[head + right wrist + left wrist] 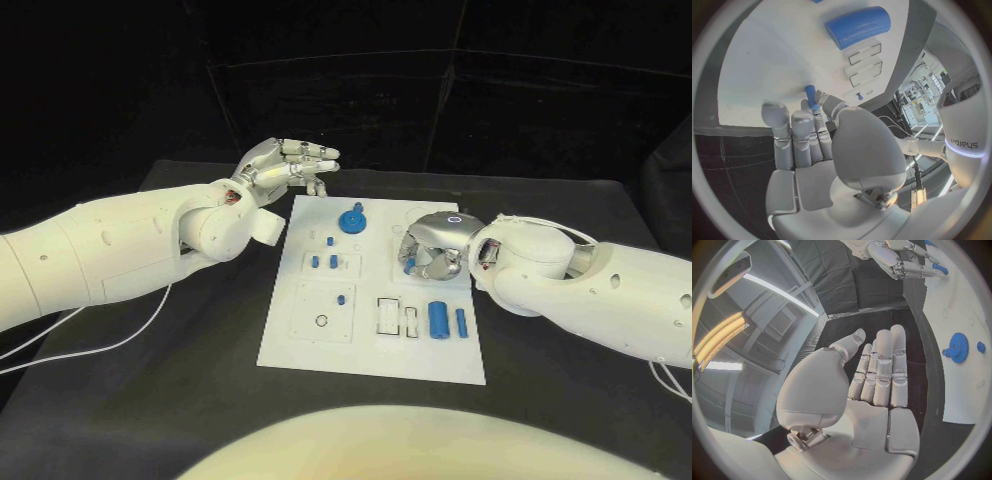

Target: Assemble the parts on the task board

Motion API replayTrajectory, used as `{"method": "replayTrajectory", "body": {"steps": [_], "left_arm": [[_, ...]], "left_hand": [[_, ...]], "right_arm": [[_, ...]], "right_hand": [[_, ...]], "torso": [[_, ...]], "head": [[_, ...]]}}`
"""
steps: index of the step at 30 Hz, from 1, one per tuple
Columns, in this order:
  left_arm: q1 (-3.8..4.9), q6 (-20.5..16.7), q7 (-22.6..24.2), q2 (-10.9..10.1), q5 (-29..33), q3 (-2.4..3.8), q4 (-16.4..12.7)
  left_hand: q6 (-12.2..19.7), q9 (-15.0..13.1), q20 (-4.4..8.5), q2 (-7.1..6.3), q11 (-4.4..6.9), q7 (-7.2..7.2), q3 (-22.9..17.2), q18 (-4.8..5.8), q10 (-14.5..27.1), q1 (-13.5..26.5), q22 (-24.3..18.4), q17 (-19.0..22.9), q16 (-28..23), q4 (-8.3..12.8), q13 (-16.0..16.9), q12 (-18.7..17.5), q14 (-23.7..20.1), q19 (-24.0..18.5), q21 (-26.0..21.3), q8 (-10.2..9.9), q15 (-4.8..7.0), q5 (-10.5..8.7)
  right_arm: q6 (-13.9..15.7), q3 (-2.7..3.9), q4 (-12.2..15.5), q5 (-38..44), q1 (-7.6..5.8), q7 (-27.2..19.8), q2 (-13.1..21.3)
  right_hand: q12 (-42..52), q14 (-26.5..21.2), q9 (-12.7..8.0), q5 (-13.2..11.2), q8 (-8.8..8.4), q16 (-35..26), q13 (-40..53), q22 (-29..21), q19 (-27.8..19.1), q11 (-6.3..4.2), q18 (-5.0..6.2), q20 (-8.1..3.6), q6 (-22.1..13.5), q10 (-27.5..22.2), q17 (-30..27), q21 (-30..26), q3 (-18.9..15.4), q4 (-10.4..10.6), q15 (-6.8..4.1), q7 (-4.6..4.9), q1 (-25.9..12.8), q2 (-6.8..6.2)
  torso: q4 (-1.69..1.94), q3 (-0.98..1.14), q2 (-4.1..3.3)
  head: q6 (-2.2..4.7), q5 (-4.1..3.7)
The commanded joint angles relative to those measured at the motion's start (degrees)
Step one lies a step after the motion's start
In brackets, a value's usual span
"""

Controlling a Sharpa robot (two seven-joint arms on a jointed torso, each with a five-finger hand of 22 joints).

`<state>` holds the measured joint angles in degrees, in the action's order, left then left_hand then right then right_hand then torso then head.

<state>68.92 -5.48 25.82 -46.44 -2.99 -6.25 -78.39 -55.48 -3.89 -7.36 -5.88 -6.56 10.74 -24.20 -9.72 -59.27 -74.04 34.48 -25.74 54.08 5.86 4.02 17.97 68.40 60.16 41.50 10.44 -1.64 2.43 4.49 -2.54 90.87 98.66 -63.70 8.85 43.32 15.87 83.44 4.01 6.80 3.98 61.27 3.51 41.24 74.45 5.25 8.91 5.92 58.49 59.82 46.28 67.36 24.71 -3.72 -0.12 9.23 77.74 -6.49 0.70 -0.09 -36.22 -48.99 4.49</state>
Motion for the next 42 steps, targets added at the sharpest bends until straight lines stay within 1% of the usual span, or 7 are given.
{"method": "replayTrajectory", "body": {"steps": [1,9,17,27,30,36,42], "left_arm": [[0.1,0.76,0.1,-0.03,0.27,0.04,-0.03],[0.1,0.74,0.07,-0.11,0.27,0.04,-0.08],[0.1,0.74,0.08,-0.17,0.27,0.04,-0.13],[0.1,0.72,0.1,-0.17,0.27,0.04,0.07],[0.1,0.52,0.22,-0.14,0.27,0.04,0.11],[0.1,0.19,0.47,-0.16,0.27,0.04,0.16],[0.1,0.11,0.69,0.3,0.27,0.05,0.46]], "left_hand": [[0.31,0.05,-0.16,0.53,-0.1,0.02,0.45,-0.71,0.35,0.17,-0.1,0.09,-0.27,-0.02,-0.06,0.15,-0.37,0.15,-0.35,-0.21,-0.1,0.28],[0.31,0.05,-0.16,0.53,-0.1,0.02,0.45,-0.71,0.35,0.17,-0.1,0.09,-0.27,-0.02,-0.06,0.15,-0.37,0.15,-0.35,-0.21,-0.1,0.28],[0.31,0.05,-0.16,0.53,-0.1,0.02,0.45,-0.71,0.35,0.17,-0.1,0.09,-0.27,-0.02,-0.06,0.15,-0.37,0.15,-0.35,-0.21,-0.1,0.28],[0.31,0.05,-0.16,0.53,-0.1,0.02,0.45,-0.71,0.35,0.17,-0.1,0.09,-0.27,-0.02,-0.06,0.15,-0.37,0.15,-0.35,-0.21,-0.1,0.28],[0.33,0.04,-0.17,0.56,-0.11,0.03,0.58,-0.71,0.37,0.17,-0.15,0.12,-0.27,-0.03,-0.05,0.17,-0.38,0.17,-0.41,-0.22,-0.11,0.28],[0.35,0.04,-0.18,0.56,-0.13,0.04,0.65,-0.71,0.4,0.2,-0.17,0.14,-0.27,-0.05,-0.05,0.18,-0.38,0.18,-0.44,-0.22,-0.12,0.28],[0.35,0.04,-0.18,0.56,-0.13,0.04,0.65,-0.71,0.4,0.2,-0.17,0.14,-0.27,-0.05,-0.05,0.18,-0.38,0.18,-0.44,-0.22,-0.12,0.28]], "right_arm": [[-0.72,0.03,-0.18,1.96,-0.08,0.37,-0.2],[0.42,0.03,-0.25,2.58,-0.07,0.29,-0.31],[4.36,0.02,0.35,2.95,-0.06,-0.84,0.04],[7.3,0.06,3.67,2.25,-0.06,-0.73,2.01],[7.99,0.13,6.11,1.71,-0.08,-0.62,3.37],[8.61,1.23,9.88,0.83,-0.09,-0.65,4.07],[8.74,1.56,10.18,-0.11,0.11,-2.06,-0.3]], "right_hand": [[-0.5,0.29,0.01,-0.29,0.26,0.25,-0.06,0.02,0.25,0.0,-0.81,0.03,0.44,0.61,-0.06,0.4,0.54,-0.02,0.09,-0.03,-0.66,0.04],[-1.2,0.4,0.22,-1.66,0.82,1.18,0.12,1.45,0.75,-0.43,-0.99,-0.16,2.52,3.07,0.6,1.26,3.02,-0.29,-0.28,-0.41,-0.2,0.71],[-0.45,0.64,0.57,-3.45,1.87,2.51,0.56,5.18,1.93,-1.58,-1.55,-0.92,5.34,7.4,1.76,3.35,5.96,-1.41,-1.08,-1.24,1.12,1.84],[-0.43,0.66,0.59,-3.58,1.97,2.75,0.65,6.16,2.21,-1.79,-1.71,-1.14,5.86,8.1,1.87,3.93,6.54,-1.57,-1.26,-1.4,1.04,1.99],[-0.49,0.65,0.57,-3.57,1.93,2.77,0.64,6.23,2.22,-1.8,-1.73,-1.17,5.86,8.12,1.85,3.99,6.71,-1.67,-1.29,-1.41,1.11,1.99],[-0.56,0.64,0.55,-3.55,1.88,2.77,0.63,6.27,2.22,-1.8,-1.73,-1.21,5.84,8.13,1.79,4.04,6.88,-1.78,-1.31,-1.39,1.15,1.95],[-0.7,0.61,0.49,-3.47,1.76,2.76,0.61,6.33,2.22,-1.75,-1.75,-1.24,5.74,8.08,1.71,4.11,7.13,-1.9,-1.3,-1.32,1.18,1.91]], "torso": [[-0.05,0.0,-0.01],[-0.05,-0.02,0.0],[-0.02,0.0,0.03],[-0.15,-0.04,0.17],[-0.04,-0.07,0.2],[0.01,-0.07,0.1],[0.19,-0.15,0.02]], "head": [[-0.02,0.02],[-0.14,-0.03],[-0.22,-0.08],[-0.27,-0.06],[-0.25,-0.09],[-0.29,0.18],[-0.23,0.44]]}}
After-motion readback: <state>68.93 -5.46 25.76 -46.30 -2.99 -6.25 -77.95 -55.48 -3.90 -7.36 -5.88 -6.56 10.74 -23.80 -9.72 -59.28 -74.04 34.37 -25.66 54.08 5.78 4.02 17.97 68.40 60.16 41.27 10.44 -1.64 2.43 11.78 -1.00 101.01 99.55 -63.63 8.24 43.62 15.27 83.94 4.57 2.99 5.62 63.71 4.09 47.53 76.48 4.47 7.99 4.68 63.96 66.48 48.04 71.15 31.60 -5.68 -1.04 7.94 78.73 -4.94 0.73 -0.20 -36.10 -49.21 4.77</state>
